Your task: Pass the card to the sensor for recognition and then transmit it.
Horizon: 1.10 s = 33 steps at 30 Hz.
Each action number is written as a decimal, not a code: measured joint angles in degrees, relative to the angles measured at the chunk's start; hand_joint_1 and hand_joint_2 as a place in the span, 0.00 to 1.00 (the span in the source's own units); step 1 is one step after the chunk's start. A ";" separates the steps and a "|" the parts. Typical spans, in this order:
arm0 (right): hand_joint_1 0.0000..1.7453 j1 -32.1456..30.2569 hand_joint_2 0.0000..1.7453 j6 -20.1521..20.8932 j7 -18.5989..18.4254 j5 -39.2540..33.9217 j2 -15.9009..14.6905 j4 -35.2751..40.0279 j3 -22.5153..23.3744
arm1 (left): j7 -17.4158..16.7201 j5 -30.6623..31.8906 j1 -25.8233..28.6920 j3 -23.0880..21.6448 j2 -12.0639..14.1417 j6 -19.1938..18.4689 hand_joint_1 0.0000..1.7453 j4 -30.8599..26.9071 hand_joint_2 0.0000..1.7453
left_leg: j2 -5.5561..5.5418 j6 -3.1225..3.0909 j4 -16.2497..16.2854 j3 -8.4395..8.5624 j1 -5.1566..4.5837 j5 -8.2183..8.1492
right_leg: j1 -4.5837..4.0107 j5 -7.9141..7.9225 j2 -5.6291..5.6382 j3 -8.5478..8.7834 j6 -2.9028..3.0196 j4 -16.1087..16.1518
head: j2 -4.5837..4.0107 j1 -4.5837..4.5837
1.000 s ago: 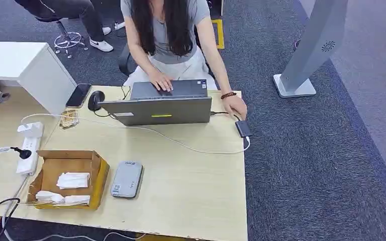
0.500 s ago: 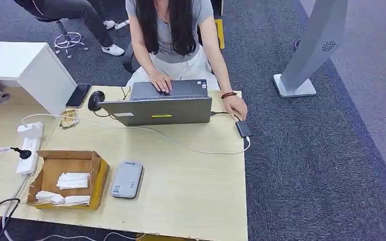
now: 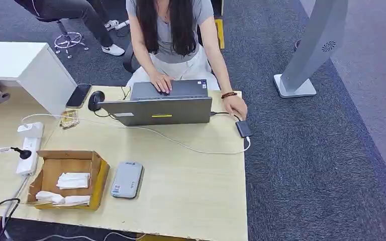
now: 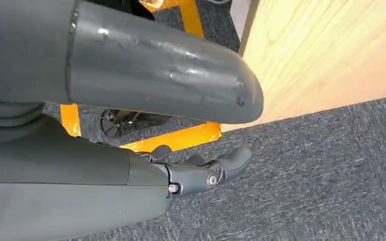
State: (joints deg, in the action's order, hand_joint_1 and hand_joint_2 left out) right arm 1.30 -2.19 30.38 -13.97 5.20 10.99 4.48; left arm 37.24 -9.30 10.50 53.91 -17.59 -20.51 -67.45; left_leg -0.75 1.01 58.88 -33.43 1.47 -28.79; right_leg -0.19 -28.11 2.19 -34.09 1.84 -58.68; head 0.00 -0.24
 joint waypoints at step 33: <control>0.00 3.05 0.00 1.68 -4.00 9.44 0.00 0.11 1.27 | -6.51 53.02 -2.82 -31.73 7.59 42.73 0.00 -46.18 1.00 | -0.85 -0.10 0.05 0.37 -0.11 0.26 | 0.07 -0.04 -0.90 0.51 -0.07 0.02 | 0.00 0.07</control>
State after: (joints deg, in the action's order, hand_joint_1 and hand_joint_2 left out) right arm 4.35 -0.50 26.38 -4.52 5.20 11.10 5.75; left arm 30.74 43.72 7.68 22.18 -10.00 22.22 -113.63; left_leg -1.60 0.91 58.93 -33.05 1.36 -28.54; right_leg -0.12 -28.15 1.28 -33.58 1.77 -58.66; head 0.00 -0.17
